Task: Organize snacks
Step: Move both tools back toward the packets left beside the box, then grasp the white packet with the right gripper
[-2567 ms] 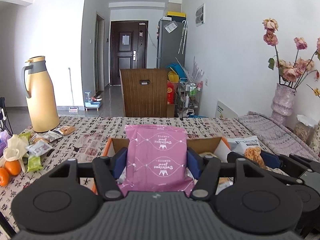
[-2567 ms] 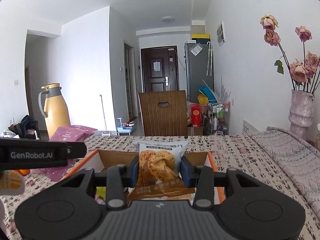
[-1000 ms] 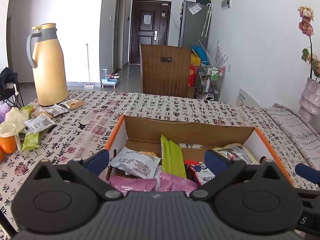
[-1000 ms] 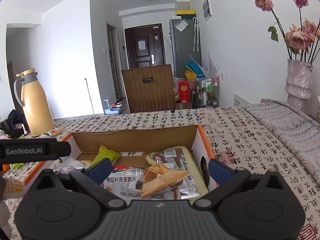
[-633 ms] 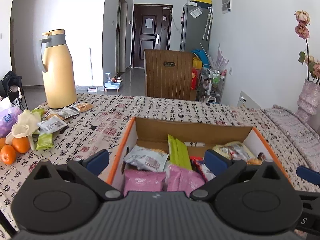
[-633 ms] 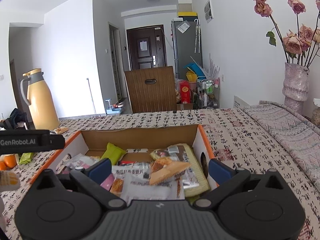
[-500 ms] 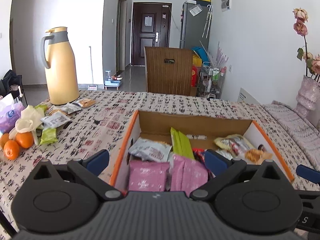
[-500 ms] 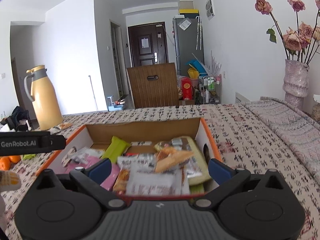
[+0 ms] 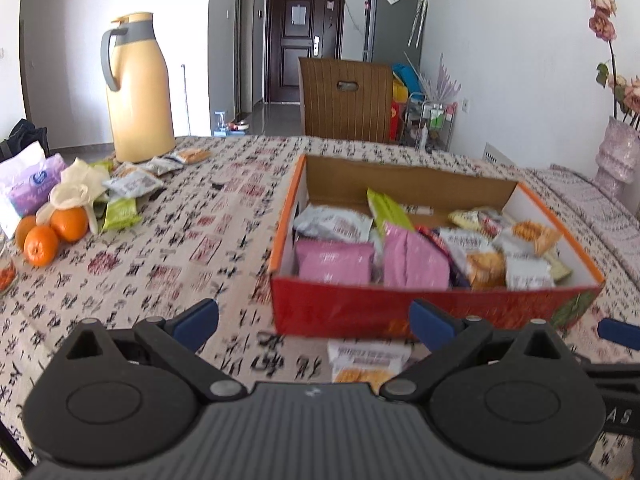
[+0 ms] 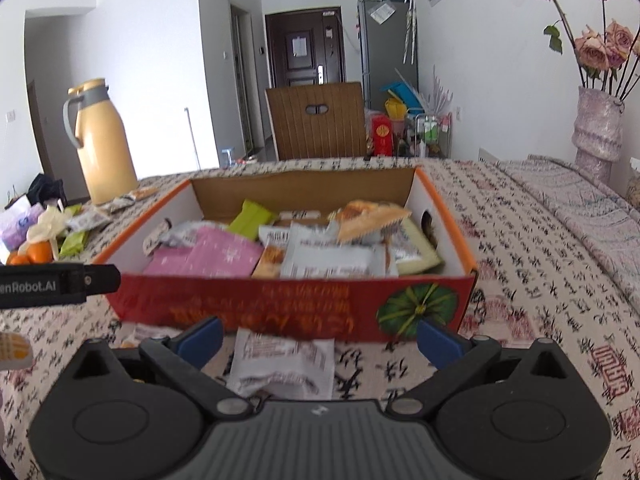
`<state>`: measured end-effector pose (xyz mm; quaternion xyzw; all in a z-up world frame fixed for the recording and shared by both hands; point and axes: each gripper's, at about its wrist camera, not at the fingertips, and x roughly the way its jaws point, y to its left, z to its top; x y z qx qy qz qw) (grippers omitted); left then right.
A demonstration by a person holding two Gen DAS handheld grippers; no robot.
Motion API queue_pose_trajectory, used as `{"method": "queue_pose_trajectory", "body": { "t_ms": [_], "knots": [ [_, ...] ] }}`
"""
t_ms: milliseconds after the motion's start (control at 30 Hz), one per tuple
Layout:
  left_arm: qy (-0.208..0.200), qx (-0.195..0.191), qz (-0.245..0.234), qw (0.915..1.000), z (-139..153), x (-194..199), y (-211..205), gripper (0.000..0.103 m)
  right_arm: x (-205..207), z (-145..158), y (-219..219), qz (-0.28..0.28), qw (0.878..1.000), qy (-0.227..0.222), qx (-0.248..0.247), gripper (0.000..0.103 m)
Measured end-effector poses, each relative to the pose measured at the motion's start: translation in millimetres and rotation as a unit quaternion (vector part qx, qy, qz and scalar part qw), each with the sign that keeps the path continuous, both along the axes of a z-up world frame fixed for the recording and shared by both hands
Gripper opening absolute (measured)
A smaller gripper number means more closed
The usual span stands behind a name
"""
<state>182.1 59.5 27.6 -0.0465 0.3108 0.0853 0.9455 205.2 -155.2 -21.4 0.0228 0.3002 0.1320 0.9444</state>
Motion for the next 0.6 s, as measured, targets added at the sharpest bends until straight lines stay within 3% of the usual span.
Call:
{"method": "queue_pose_trajectory", "body": {
  "t_ms": [600],
  "knots": [
    [0.027,-0.023,-0.010,0.9993,-39.4,-3.9,20.9,0.103,30.4,-36.7,36.6,-0.001,0.997,0.069,-0.034,0.103]
  ]
}}
